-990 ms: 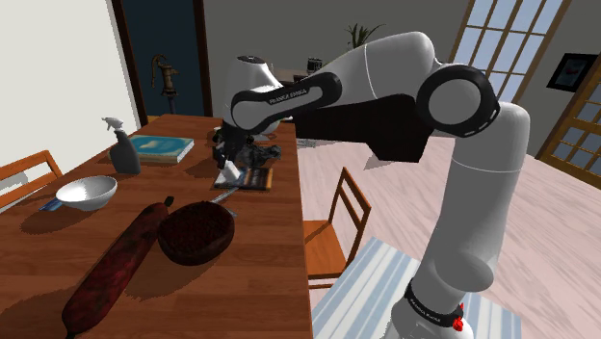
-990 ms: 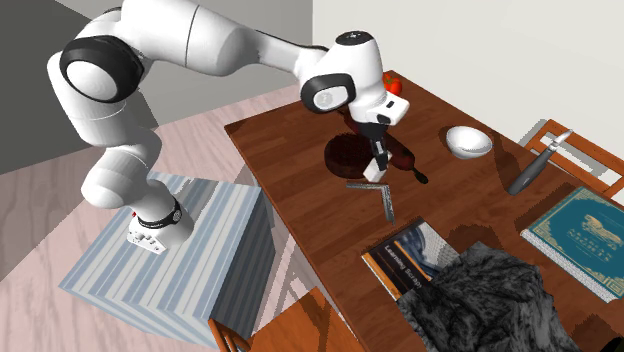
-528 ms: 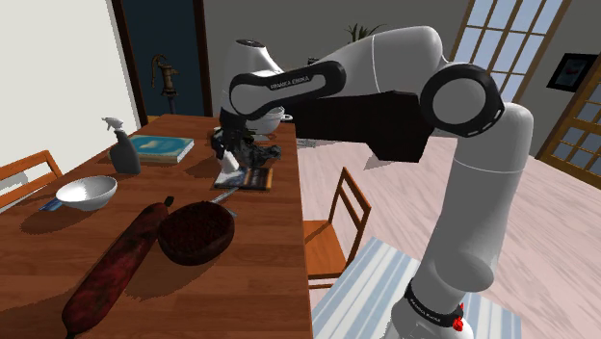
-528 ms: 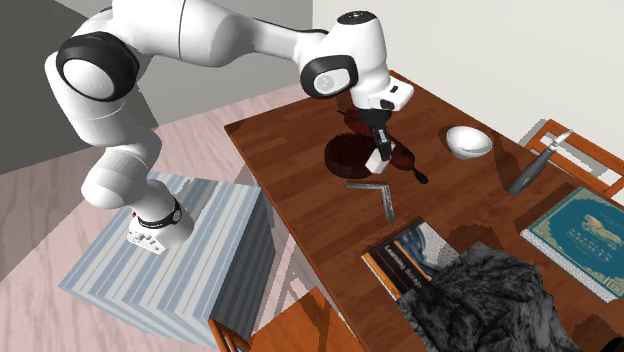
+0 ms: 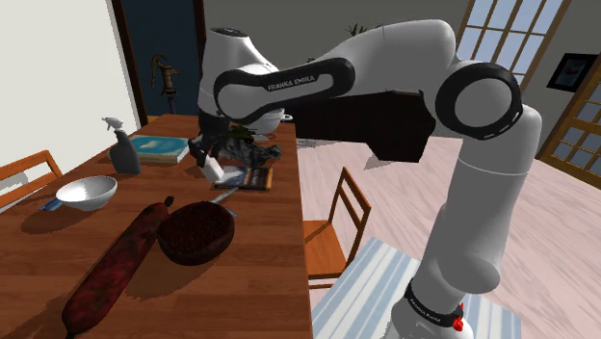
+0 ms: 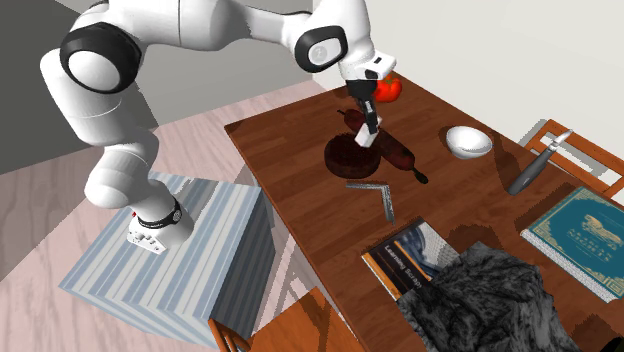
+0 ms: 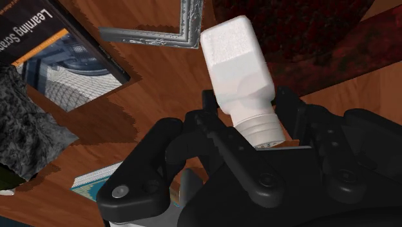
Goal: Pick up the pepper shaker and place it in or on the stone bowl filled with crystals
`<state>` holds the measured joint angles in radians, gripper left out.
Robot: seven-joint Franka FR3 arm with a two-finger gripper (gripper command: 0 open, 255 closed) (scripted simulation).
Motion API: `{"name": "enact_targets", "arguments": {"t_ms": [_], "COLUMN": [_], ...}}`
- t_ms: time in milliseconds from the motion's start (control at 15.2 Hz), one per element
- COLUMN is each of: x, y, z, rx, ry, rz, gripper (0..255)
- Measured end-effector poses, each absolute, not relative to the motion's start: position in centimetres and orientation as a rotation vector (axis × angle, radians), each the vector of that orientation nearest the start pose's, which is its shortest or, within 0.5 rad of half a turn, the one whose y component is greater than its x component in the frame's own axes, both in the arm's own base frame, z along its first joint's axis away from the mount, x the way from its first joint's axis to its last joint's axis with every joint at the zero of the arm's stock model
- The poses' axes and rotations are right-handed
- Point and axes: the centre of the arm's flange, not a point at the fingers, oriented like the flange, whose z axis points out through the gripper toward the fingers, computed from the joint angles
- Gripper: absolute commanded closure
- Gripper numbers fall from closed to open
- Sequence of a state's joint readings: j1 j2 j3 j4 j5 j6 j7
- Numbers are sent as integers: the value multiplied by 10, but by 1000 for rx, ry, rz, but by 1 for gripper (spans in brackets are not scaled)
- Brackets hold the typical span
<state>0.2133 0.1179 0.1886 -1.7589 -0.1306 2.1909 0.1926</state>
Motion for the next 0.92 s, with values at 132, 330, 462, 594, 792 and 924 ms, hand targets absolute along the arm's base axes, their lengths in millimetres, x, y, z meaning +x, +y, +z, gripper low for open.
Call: {"name": "enact_targets", "arguments": {"t_ms": [132, 330, 462, 594, 792, 924], "x": [573, 555, 550, 549, 549, 549], "y": [258, 296, 306, 308, 308, 307], "z": [529, 537, 532, 521, 507, 496], "rx": [-3071, -3071, -3071, -3071, -3072, -3072], "ry": [-407, -407, -407, -405, -405, -404], "rz": [-517, -517, -516, -516, -516, -515], "gripper": [255, 255, 255, 255, 255, 255]}}
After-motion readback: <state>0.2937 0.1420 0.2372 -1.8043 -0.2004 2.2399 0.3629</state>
